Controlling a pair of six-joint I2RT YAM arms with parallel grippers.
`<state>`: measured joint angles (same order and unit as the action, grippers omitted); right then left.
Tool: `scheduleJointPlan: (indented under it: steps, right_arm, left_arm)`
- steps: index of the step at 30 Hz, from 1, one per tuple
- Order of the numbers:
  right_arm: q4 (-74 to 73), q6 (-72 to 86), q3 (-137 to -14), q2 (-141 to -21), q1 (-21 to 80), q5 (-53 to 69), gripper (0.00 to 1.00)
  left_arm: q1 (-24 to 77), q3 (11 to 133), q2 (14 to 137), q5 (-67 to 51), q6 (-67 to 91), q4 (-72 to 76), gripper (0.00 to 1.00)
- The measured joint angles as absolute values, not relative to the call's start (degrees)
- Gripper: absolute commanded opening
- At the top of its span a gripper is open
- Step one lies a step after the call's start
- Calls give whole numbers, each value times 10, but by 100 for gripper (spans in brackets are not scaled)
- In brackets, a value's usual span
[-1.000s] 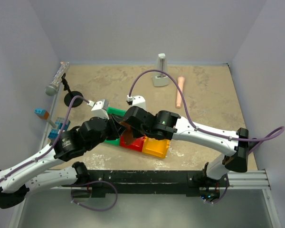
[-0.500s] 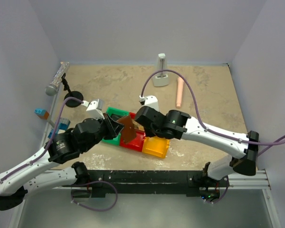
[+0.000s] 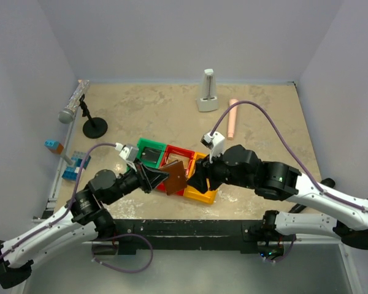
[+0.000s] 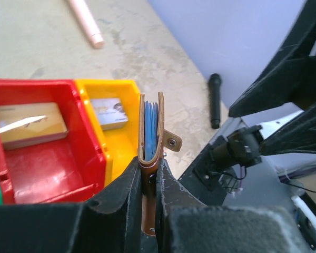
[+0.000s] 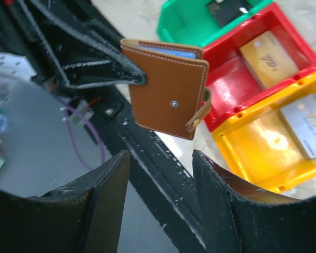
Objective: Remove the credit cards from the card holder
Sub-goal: Open the card holder.
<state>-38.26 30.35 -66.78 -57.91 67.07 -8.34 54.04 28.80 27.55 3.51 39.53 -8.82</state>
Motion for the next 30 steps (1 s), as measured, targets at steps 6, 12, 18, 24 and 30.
scheduleJointPlan:
  steps: [6, 12, 18, 24, 30]
  right_arm:
    - [-314, 288, -597, -509, 671, 3, 43]
    - [-296, 284, -568, -474, 671, 8, 39]
    - [-334, 284, -563, -453, 671, -51, 37]
    - [-383, 284, -562, -434, 670, -100, 42]
    - [-376, 284, -538, -388, 671, -93, 55]
  left_arm:
    - [509, 255, 244, -106, 379, 29, 0]
    - [493, 255, 289, -236, 379, 119, 0]
    - [488, 255, 338, -296, 394, 166, 0]
    - [485, 255, 350, -333, 407, 197, 0]
    - [480, 256, 381, -387, 453, 286, 0]
